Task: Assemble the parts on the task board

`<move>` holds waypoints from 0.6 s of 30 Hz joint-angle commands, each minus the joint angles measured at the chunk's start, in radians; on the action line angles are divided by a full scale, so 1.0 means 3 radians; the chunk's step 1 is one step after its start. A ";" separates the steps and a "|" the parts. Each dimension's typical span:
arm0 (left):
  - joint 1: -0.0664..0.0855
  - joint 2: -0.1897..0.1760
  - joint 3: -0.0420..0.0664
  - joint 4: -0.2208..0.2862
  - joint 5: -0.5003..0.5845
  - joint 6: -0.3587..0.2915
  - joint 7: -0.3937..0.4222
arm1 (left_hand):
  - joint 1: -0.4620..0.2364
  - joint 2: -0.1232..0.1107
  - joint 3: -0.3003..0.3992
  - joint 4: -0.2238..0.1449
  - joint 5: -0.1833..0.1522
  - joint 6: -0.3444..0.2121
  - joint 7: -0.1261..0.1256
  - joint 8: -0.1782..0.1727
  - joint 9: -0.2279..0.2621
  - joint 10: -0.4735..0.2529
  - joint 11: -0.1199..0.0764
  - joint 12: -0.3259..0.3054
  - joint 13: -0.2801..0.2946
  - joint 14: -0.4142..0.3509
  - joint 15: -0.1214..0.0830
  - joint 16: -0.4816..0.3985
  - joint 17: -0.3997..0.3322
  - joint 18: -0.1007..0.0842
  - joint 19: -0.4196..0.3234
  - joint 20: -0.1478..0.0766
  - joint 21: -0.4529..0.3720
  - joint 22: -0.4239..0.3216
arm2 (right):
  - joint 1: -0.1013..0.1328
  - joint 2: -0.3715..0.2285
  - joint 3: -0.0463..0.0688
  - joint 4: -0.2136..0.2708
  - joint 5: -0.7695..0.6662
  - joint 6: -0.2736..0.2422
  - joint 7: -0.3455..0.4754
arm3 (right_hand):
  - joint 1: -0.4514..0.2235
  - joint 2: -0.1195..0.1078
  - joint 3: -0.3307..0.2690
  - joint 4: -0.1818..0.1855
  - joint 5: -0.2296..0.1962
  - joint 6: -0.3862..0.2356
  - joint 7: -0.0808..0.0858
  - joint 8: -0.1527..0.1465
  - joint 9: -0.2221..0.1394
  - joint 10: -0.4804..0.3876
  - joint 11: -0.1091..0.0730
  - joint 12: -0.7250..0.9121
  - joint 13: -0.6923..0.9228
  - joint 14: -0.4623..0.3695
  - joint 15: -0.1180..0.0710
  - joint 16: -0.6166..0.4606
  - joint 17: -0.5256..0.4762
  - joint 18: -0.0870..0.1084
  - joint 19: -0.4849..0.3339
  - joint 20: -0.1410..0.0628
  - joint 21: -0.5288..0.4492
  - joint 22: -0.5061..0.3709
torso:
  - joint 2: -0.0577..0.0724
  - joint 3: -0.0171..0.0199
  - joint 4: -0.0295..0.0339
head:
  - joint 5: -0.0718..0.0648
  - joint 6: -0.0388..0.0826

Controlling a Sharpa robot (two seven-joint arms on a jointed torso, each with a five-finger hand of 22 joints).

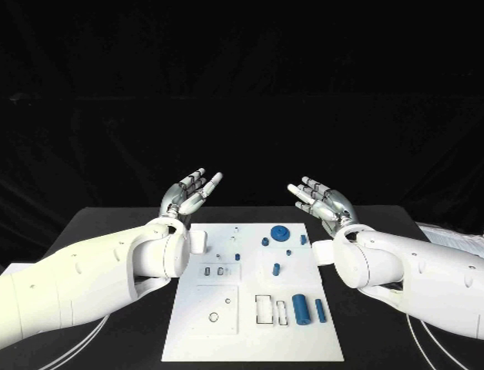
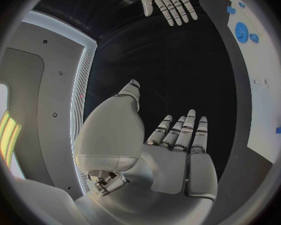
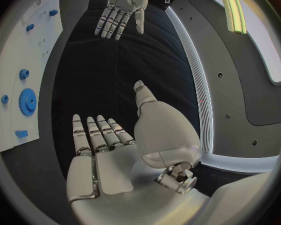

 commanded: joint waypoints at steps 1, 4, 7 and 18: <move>0.0012 0.0017 -0.0001 -0.0019 0.0085 0.0304 0.0096 | 0.0170 0.0008 0.0025 0.0048 0.0025 0.0102 0.0470 0.0033 0.0012 0.0103 0.0037 0.0025 0.0012 0.0135 0.0038 0.0036 0.0019 0.0062 0.0058 0.0048 0.0024 0.0014 | 0.0017 0.0022 -0.0008 -0.0067 -0.0278 0.0655 -0.0179 | 0.0394 0.0066 0.0038 -0.0209 -0.0016 0.0353 0.0385 0.0052 0.0036 0.0449 0.0072 0.0070 0.0038 0.0443 0.0062 0.0076 0.0040 0.0115 0.0481 0.0033 0.0133 0.0070 | 0.0001 -0.0001 0.0000 | 0.0000 0.0000; 0.0012 0.0017 -0.0001 -0.0019 0.0085 0.0304 0.0096 | 0.0223 0.0067 0.0067 0.0033 0.0017 0.0265 0.0483 0.0060 0.0029 0.0291 0.0057 0.0050 0.0029 0.0450 0.0052 0.0098 0.0057 0.0059 0.0275 0.0050 0.0089 0.0050 | 0.0029 0.0035 -0.0017 -0.0113 -0.0325 0.0790 -0.0217 | 0.0626 0.0102 0.0127 -0.0396 -0.0028 0.0909 0.0404 0.0148 0.0092 0.1240 0.0109 0.0208 0.0103 0.1364 0.0077 0.0251 0.0117 0.0235 0.1128 0.0024 0.0335 0.0162 | 0.0001 -0.0001 0.0000 | 0.0000 0.0000; 0.0012 0.0017 -0.0001 -0.0019 0.0085 0.0304 0.0096 | 0.0307 0.0141 0.0104 -0.0015 0.0005 0.0648 0.0478 0.0137 0.0070 0.0770 0.0045 0.0134 0.0071 0.1100 -0.0009 0.0278 0.0140 0.0111 0.1031 0.0035 0.0320 0.0172 | 0.0034 0.0040 -0.0020 -0.0134 -0.0346 0.0848 -0.0233 | 0.0775 0.0134 0.0227 -0.0540 -0.0026 0.1500 0.0353 0.0252 0.0142 0.1881 0.0032 0.0336 0.0131 0.2049 -0.0010 0.0402 0.0153 0.0359 0.1492 0.0021 0.0491 0.0210 | 0.0001 -0.0001 0.0000 | 0.0000 0.0000; 0.0037 -0.0275 0.0000 0.0147 0.0087 0.0807 0.0023 | 0.0519 0.0304 0.0070 -0.0330 -0.0008 0.2027 0.0284 0.0382 0.0136 0.2391 -0.0232 0.0419 0.0125 0.2194 -0.0355 0.0554 0.0259 0.0280 0.2405 -0.0156 0.0809 0.0308 | 0.0108 0.0006 0.0014 -0.0346 -0.1896 0.0499 -0.0328 | 0.0693 0.0066 0.0519 -0.0854 -0.0059 0.2264 0.0220 0.0202 0.0122 0.2451 -0.0126 0.0208 0.0093 0.2800 -0.0220 0.0385 0.0129 0.0390 0.2074 -0.0163 0.0707 0.0213 | 0.0089 -0.0014 0.0005 | -0.0071 -0.0014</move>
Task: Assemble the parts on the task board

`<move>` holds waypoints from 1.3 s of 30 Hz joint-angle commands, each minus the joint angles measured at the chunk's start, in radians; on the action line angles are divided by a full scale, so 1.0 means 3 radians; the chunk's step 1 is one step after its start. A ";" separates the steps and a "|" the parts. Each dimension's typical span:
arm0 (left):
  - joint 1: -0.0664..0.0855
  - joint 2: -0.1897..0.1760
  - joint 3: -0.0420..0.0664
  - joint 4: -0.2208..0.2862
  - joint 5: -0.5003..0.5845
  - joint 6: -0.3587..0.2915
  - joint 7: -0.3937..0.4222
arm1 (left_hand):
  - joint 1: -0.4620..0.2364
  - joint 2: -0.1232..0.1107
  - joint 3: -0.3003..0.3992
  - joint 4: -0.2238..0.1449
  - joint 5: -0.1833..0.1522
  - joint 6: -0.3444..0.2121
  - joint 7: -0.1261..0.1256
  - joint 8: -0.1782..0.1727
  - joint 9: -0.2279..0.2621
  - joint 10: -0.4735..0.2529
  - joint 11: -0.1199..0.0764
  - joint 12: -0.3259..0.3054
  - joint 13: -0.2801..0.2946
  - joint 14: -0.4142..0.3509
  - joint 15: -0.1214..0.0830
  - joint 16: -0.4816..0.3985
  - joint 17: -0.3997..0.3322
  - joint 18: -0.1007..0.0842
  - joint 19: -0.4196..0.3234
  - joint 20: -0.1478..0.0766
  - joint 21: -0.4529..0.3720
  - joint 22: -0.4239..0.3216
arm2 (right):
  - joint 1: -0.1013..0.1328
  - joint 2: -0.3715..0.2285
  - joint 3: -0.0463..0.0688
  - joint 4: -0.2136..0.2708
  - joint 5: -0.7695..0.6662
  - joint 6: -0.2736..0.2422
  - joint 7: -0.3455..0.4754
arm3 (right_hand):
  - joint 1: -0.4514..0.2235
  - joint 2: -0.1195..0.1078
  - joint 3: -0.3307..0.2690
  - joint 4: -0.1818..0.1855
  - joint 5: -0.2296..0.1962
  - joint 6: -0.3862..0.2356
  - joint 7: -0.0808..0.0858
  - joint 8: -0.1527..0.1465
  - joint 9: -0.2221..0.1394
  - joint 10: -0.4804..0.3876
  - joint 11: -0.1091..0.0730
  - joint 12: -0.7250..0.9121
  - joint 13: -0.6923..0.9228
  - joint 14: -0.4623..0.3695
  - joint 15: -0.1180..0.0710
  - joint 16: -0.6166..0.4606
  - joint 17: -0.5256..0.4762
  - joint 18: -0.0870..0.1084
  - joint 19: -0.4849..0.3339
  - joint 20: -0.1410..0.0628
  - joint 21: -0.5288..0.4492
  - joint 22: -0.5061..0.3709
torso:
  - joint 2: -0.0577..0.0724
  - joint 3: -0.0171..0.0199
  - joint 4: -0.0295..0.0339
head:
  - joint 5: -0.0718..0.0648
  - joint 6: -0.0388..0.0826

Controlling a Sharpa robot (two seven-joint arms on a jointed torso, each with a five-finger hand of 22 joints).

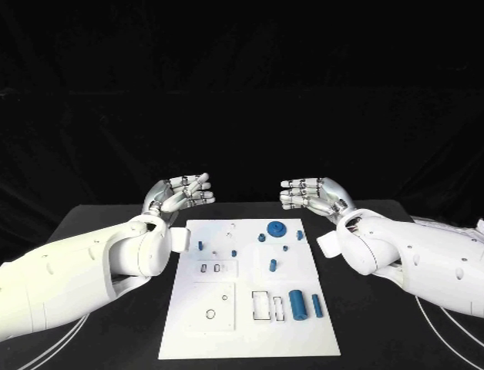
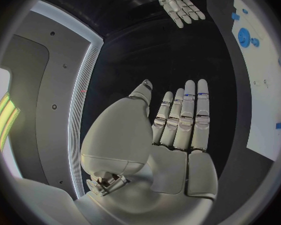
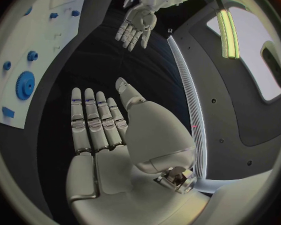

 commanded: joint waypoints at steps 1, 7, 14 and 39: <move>0.0010 -0.0045 0.0002 0.0084 0.0015 0.0362 -0.0014 | 0.0075 0.0000 -0.0010 -0.0072 -0.0022 0.0112 0.0000 0.0002 -0.0012 0.0161 -0.0047 0.0036 -0.0004 0.0128 -0.0045 0.0008 0.0025 0.0048 0.0108 -0.0043 0.0016 -0.0019 | 0.0020 -0.0001 0.0005 0.0005 -0.0894 0.0007 -0.0168 | 0.0000 -0.0052 0.0198 -0.0267 -0.0032 0.0507 0.0016 -0.0023 0.0007 0.0514 -0.0091 -0.0078 0.0005 0.0657 -0.0127 0.0022 0.0016 0.0076 0.0472 -0.0116 0.0173 0.0019 | 0.0058 -0.0002 0.0002 | -0.0004 0.0018; 0.0016 -0.0179 0.0002 0.0270 0.0015 0.0380 -0.0065 | 0.0107 0.0015 -0.0021 -0.0146 -0.0020 0.0264 -0.0058 0.0002 -0.0028 0.0396 -0.0122 0.0020 -0.0004 0.0392 -0.0134 0.0041 0.0121 0.0048 0.0327 -0.0130 0.0064 -0.0028 | 0.0072 -0.0003 0.0036 -0.0009 -0.1562 0.0014 -0.0360 | -0.0051 -0.0066 0.0309 -0.0385 0.0010 0.0741 -0.0048 0.0008 0.0034 0.0852 -0.0195 -0.0043 0.0027 0.1075 -0.0270 0.0116 0.0088 0.0080 0.0762 -0.0262 0.0366 0.0091 | 0.0110 0.0008 0.0000 | -0.0007 0.0012; 0.0036 -0.0345 0.0003 0.0543 0.0015 0.0354 -0.0112 | 0.0100 0.0011 -0.0029 -0.0168 -0.0021 0.0356 -0.0093 -0.0020 -0.0033 0.0532 -0.0168 -0.0031 -0.0005 0.0586 -0.0198 0.0089 0.0238 0.0045 0.0494 -0.0198 0.0119 -0.0022 | 0.0163 0.0026 0.0062 -0.0041 -0.2525 0.0200 -0.0713 | -0.0098 -0.0166 0.0336 -0.0406 -0.0007 0.0926 -0.0136 -0.0023 0.0029 0.1125 -0.0307 -0.0106 0.0017 0.1561 -0.0443 0.0252 0.0252 0.0057 0.1192 -0.0498 0.0958 0.0413 | 0.0204 -0.0004 0.0018 | -0.0046 0.0042; 0.0115 -0.0591 0.0028 0.1143 0.0015 0.0310 -0.0142 | 0.0070 -0.0006 -0.0050 -0.0171 -0.0022 0.0338 -0.0075 -0.0068 -0.0040 0.0513 -0.0149 -0.0104 -0.0014 0.0558 -0.0182 0.0046 0.0278 0.0036 0.0490 -0.0194 0.0097 -0.0041 | 0.0380 0.0284 0.0072 -0.0125 -0.4335 0.0796 -0.1499 | -0.0429 -0.0405 0.0820 -0.0344 -0.0100 0.0949 -0.0220 -0.0080 0.0025 0.0977 -0.0376 -0.0148 0.0012 0.1934 -0.0561 0.2717 0.2171 -0.0159 0.1743 -0.0587 0.3332 0.2749 | 0.0503 -0.0047 0.0136 | -0.0165 0.0153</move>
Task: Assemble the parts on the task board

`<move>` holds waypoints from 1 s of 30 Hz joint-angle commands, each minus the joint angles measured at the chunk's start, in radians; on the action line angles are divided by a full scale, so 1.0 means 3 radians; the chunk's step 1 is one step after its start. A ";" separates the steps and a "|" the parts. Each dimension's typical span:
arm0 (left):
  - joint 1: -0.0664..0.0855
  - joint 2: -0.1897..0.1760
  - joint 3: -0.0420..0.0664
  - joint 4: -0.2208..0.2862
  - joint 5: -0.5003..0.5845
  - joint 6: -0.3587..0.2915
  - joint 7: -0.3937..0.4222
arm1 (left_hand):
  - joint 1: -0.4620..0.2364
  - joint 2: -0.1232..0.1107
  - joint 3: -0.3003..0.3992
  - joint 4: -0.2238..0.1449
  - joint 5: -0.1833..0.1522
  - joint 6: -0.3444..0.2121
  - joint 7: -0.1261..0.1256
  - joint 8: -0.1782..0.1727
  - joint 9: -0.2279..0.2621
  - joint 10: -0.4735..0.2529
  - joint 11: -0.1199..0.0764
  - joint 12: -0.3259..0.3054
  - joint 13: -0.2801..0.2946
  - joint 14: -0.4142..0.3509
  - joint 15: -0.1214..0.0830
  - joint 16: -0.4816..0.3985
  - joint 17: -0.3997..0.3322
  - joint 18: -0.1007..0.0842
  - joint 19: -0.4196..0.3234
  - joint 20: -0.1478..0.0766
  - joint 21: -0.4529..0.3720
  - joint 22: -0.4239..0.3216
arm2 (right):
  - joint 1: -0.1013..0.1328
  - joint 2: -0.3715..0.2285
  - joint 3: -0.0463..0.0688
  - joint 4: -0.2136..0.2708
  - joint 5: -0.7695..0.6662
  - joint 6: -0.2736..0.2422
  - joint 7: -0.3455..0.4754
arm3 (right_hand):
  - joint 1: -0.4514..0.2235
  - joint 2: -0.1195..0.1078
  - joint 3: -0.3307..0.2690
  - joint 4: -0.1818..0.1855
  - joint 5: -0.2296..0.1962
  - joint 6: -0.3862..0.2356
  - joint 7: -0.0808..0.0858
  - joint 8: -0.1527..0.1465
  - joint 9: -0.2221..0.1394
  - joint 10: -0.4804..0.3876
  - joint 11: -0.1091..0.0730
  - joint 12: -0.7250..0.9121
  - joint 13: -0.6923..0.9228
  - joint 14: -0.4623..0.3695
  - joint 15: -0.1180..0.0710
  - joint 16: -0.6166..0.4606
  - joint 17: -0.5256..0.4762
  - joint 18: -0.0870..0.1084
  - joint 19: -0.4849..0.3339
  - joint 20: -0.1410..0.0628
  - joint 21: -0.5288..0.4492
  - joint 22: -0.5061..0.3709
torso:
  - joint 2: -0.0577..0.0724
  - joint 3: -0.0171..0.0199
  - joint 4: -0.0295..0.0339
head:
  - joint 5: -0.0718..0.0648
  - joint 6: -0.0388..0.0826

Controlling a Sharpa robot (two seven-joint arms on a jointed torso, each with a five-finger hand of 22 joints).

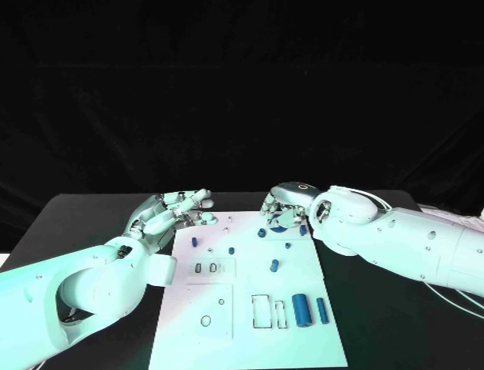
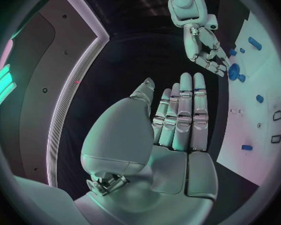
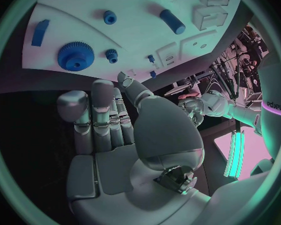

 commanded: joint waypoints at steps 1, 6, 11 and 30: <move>0.0011 -0.0010 0.0007 0.0046 0.0009 0.0035 0.0003 | -0.0004 -0.0021 -0.0009 -0.0005 -0.0022 -0.0004 0.0024 -0.0021 -0.0004 0.0001 0.0027 -0.0013 -0.0005 -0.0010 0.0005 -0.0012 0.0004 0.0036 0.0015 0.0014 -0.0010 -0.0003 | 0.0007 0.0023 0.0001 -0.0008 -0.0331 0.0205 -0.0138 | -0.0012 -0.0027 0.0056 0.0009 -0.0025 0.0002 -0.0017 -0.0012 0.0004 -0.0006 0.0014 -0.0011 -0.0003 0.0108 0.0014 0.0179 0.0167 -0.0054 0.0005 0.0012 0.0131 0.0155 | 0.0054 -0.0004 0.0020 | -0.0003 0.0001; 0.0016 -0.0022 0.0010 0.0072 0.0009 0.0030 -0.0003 | -0.0007 -0.0023 -0.0012 -0.0008 -0.0022 -0.0009 0.0029 -0.0030 -0.0004 -0.0006 0.0032 -0.0025 -0.0006 -0.0014 0.0009 -0.0019 0.0010 0.0036 0.0013 0.0017 -0.0014 -0.0007 | 0.0010 0.0052 0.0001 -0.0017 -0.0410 0.0297 -0.0151 | -0.0021 -0.0047 0.0095 0.0026 -0.0036 0.0011 -0.0020 -0.0011 0.0005 -0.0003 0.0018 -0.0010 -0.0003 0.0094 0.0018 0.0302 0.0282 -0.0066 -0.0001 0.0018 0.0219 0.0262 | 0.0084 -0.0003 0.0022 | 0.0000 0.0006; 0.0017 -0.0024 0.0011 0.0073 0.0009 0.0026 -0.0007 | -0.0008 -0.0023 -0.0013 -0.0009 -0.0022 -0.0011 0.0030 -0.0032 -0.0004 -0.0008 0.0033 -0.0028 -0.0006 -0.0015 0.0010 -0.0021 0.0012 0.0036 0.0012 0.0017 -0.0015 -0.0007 | 0.0011 0.0065 0.0001 -0.0021 -0.0461 0.0384 -0.0157 | -0.0023 -0.0056 0.0128 0.0045 -0.0047 0.0030 -0.0025 -0.0008 0.0009 0.0003 0.0015 -0.0009 -0.0003 0.0099 0.0018 0.0434 0.0418 -0.0083 0.0024 0.0020 0.0310 0.0388 | 0.0104 -0.0006 0.0020 | -0.0006 0.0002; 0.0018 -0.0030 0.0012 0.0073 0.0009 0.0036 -0.0020 | -0.0010 -0.0024 -0.0015 -0.0010 -0.0022 -0.0015 0.0033 -0.0038 -0.0005 -0.0013 0.0036 -0.0037 -0.0006 -0.0015 0.0011 -0.0024 0.0017 0.0036 0.0012 0.0019 -0.0017 -0.0009 | 0.0008 0.0130 0.0000 -0.0065 -0.0490 0.0423 -0.0116 | -0.0021 -0.0050 0.0214 0.0100 -0.0081 0.0074 -0.0024 -0.0005 0.0015 0.0035 0.0012 -0.0007 -0.0002 0.0095 0.0015 0.0623 0.0597 -0.0107 0.0052 0.0028 0.0447 0.0566 | 0.0137 -0.0010 0.0030 | 0.0009 0.0007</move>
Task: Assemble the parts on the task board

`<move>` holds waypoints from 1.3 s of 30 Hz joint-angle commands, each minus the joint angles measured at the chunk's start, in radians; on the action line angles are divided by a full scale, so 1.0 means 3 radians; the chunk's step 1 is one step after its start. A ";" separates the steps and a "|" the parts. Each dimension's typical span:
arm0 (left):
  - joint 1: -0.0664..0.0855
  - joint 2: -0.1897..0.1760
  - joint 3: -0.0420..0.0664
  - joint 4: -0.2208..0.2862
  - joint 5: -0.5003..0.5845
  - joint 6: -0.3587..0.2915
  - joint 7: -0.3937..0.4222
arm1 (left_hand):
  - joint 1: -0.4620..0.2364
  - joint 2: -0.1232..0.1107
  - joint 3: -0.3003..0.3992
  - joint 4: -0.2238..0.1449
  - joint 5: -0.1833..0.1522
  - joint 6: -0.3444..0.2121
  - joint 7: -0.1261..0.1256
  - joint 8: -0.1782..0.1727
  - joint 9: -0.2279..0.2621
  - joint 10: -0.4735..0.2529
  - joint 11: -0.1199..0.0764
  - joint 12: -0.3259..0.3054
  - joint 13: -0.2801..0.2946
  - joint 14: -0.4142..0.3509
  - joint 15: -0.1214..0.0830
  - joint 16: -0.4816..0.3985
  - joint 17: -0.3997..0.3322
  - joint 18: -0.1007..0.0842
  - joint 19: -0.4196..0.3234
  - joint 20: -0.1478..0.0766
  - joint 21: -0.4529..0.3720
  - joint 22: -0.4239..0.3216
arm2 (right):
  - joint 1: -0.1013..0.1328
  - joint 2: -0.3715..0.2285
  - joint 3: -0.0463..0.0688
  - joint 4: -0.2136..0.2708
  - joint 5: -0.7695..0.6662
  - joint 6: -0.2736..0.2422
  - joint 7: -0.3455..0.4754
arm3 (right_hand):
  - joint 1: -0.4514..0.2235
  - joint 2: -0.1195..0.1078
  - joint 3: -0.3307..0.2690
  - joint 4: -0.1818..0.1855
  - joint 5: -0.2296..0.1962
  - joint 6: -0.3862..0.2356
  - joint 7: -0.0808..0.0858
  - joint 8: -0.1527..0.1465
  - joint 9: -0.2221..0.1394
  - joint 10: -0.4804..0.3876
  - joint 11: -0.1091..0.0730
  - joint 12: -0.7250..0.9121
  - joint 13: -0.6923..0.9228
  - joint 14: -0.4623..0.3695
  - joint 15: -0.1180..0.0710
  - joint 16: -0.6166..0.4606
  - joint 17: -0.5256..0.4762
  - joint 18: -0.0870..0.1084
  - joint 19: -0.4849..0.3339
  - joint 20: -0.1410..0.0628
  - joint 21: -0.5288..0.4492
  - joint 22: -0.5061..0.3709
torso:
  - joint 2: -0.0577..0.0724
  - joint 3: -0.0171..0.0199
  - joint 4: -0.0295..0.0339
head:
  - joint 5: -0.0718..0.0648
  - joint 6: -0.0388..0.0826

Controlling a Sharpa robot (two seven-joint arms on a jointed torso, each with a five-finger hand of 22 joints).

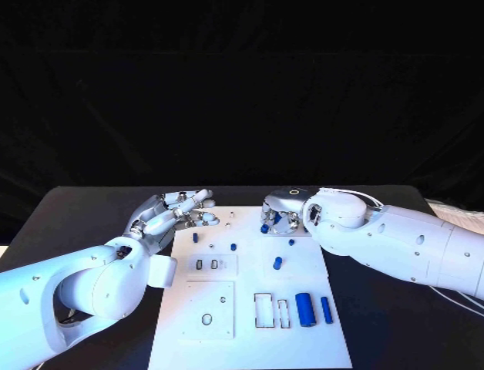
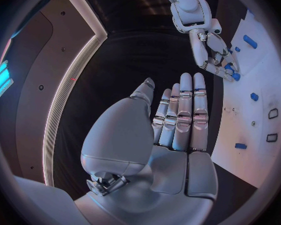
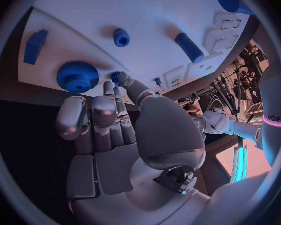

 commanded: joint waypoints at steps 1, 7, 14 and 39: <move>0.0005 0.0000 0.0003 0.0009 0.0007 0.0038 0.0007 | -0.0010 -0.0024 -0.0016 -0.0011 -0.0022 -0.0002 0.0021 -0.0012 -0.0005 -0.0001 0.0024 -0.0015 -0.0004 -0.0015 0.0011 -0.0012 0.0003 0.0036 0.0013 0.0019 -0.0017 -0.0006 | -0.0001 0.0016 0.0001 -0.0005 -0.0065 0.0058 0.0016 | 0.0005 -0.0022 0.0033 0.0004 -0.0019 0.0024 0.0002 -0.0005 0.0004 0.0024 0.0000 -0.0007 -0.0001 0.0094 0.0015 0.0034 0.0021 -0.0056 0.0029 0.0003 0.0021 0.0020 | 0.0008 -0.0003 0.0007 | 0.0004 -0.0004; 0.0005 0.0001 0.0003 0.0000 0.0007 0.0045 -0.0004 | -0.0010 -0.0024 -0.0017 -0.0013 -0.0022 -0.0005 0.0024 -0.0016 -0.0005 -0.0004 0.0026 -0.0021 -0.0004 -0.0013 0.0012 -0.0013 0.0006 0.0036 0.0013 0.0020 -0.0018 -0.0007 | -0.0002 0.0035 0.0000 -0.0005 -0.0064 0.0050 0.0031 | 0.0003 -0.0020 0.0054 0.0021 -0.0040 0.0030 0.0004 -0.0007 0.0004 0.0029 -0.0001 -0.0008 -0.0001 0.0092 0.0016 0.0064 0.0047 -0.0058 0.0029 0.0005 0.0039 0.0042 | 0.0016 -0.0003 0.0010 | 0.0004 -0.0008; 0.0005 0.0004 0.0003 -0.0007 0.0007 0.0054 -0.0015 | -0.0009 -0.0024 -0.0017 -0.0014 -0.0022 -0.0007 0.0025 -0.0018 -0.0005 -0.0006 0.0027 -0.0023 -0.0004 -0.0012 0.0012 -0.0013 0.0008 0.0037 0.0014 0.0020 -0.0019 -0.0007 | -0.0002 0.0050 0.0000 -0.0014 -0.0064 0.0060 0.0037 | 0.0000 -0.0021 0.0062 0.0030 -0.0047 0.0032 0.0005 -0.0008 0.0004 0.0031 0.0000 -0.0009 -0.0001 0.0090 0.0016 0.0073 0.0053 -0.0059 0.0029 0.0006 0.0048 0.0051 | 0.0020 -0.0005 0.0018 | -0.0002 -0.0017; 0.0005 0.0001 0.0003 -0.0010 0.0007 0.0056 -0.0032 | -0.0004 -0.0019 -0.0015 -0.0020 -0.0021 -0.0012 0.0027 -0.0025 -0.0005 -0.0012 0.0029 -0.0034 -0.0004 -0.0010 0.0013 -0.0016 0.0016 0.0037 0.0016 0.0021 -0.0020 -0.0010 | -0.0011 0.0109 -0.0006 -0.0096 -0.0068 0.0100 0.0019 | 0.0004 0.0096 0.0299 0.0282 -0.0182 0.0232 -0.0043 0.0021 0.0058 0.0216 -0.0049 -0.0003 0.0007 0.0106 -0.0019 0.0365 0.0344 -0.0100 0.0108 -0.0016 0.0239 0.0325 | 0.0031 -0.0009 0.0039 | 0.0000 -0.0051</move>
